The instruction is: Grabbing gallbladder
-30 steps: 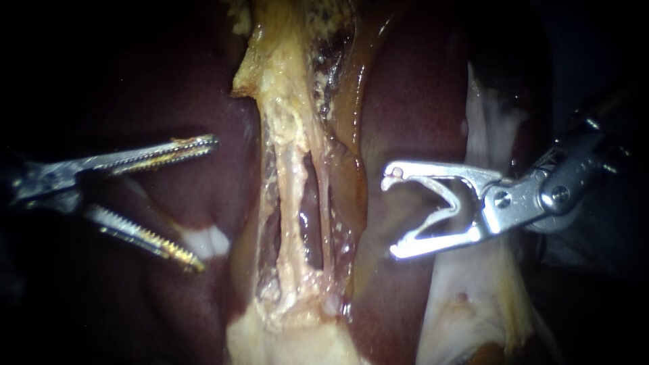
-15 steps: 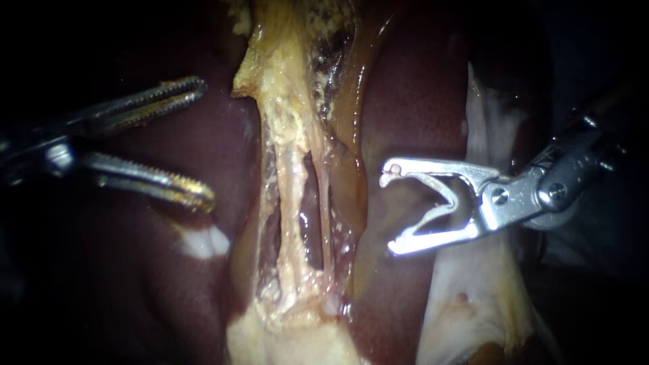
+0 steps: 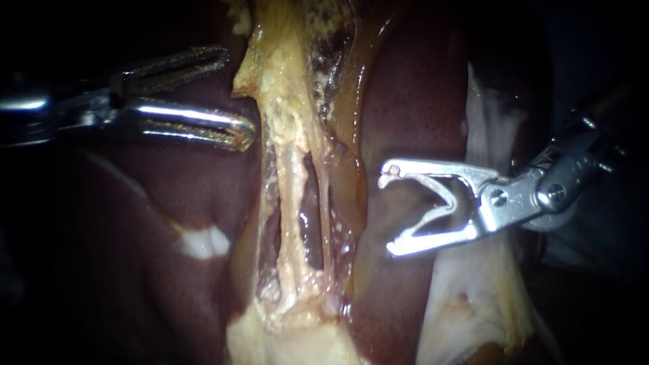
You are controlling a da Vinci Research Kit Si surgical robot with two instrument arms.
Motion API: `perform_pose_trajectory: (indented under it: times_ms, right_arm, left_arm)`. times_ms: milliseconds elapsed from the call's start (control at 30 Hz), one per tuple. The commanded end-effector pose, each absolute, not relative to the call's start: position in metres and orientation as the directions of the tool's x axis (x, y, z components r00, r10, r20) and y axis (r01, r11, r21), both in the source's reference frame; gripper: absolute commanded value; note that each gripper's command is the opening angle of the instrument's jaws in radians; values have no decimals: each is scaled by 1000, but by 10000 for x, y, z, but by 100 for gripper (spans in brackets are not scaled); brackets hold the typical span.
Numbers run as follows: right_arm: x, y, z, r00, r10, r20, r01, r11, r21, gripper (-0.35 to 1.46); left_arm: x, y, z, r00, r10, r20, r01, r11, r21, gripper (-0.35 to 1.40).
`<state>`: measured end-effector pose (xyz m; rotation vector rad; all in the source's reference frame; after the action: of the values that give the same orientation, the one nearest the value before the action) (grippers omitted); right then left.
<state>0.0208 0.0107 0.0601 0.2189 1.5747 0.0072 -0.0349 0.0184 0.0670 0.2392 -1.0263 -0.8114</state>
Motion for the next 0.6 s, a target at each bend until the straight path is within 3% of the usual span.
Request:
perform_pose_trajectory:
  times_ms: [33, 533, 600]
  right_arm:
    - [208, 107, 600, 0, 143, -990, 135, 981, 142, 60]
    - [206, 107, 599, -1, 144, -990, 136, 980, 142, 60]
    - [206, 107, 599, -1, 144, -990, 136, 980, 142, 60]
  left_arm:
    - [-350, 185, 671, 266, -697, 666, 487, 693, 532, 49]
    - [-352, 214, 677, 256, -720, 645, 493, 671, 554, 12]
    - [-351, 217, 676, 255, -721, 644, 492, 670, 555, -1]
